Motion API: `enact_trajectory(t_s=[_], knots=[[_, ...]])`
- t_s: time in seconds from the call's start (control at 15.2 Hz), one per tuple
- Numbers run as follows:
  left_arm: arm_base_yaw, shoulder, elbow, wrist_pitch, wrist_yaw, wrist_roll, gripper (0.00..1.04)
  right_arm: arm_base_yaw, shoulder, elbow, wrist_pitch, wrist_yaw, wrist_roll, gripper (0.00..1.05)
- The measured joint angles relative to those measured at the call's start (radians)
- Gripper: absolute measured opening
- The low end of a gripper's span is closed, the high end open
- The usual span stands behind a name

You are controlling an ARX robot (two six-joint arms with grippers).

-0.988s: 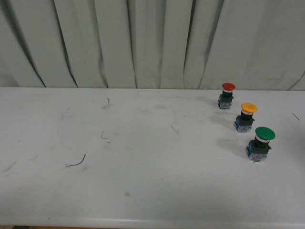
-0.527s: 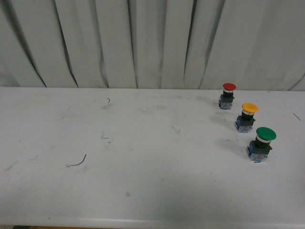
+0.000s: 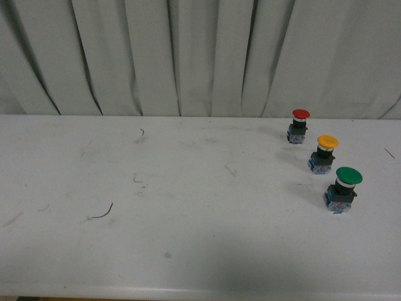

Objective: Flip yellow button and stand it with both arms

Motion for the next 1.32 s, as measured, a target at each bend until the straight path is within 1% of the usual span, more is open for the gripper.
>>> enact_trajectory(t_s=[0.07, 0.2, 0.26, 0.92, 1.32], knots=[[0.0, 0.0, 0.0, 0.0, 0.0, 0.0, 0.98, 0.0, -0.094, -0.051, -0.01, 0.0, 0.0, 0.02], [0.0, 0.0, 0.0, 0.0, 0.0, 0.0, 0.98, 0.0, -0.294, -0.06, -0.225, 0.0, 0.0, 0.02], [0.0, 0.0, 0.0, 0.0, 0.0, 0.0, 0.98, 0.0, -0.328, -0.06, -0.252, 0.0, 0.0, 0.02], [0.0, 0.0, 0.0, 0.0, 0.0, 0.0, 0.98, 0.0, -0.412, -0.06, -0.336, 0.0, 0.0, 0.02], [0.0, 0.0, 0.0, 0.0, 0.0, 0.0, 0.98, 0.0, -0.509, -0.06, -0.445, 0.0, 0.0, 0.02]])
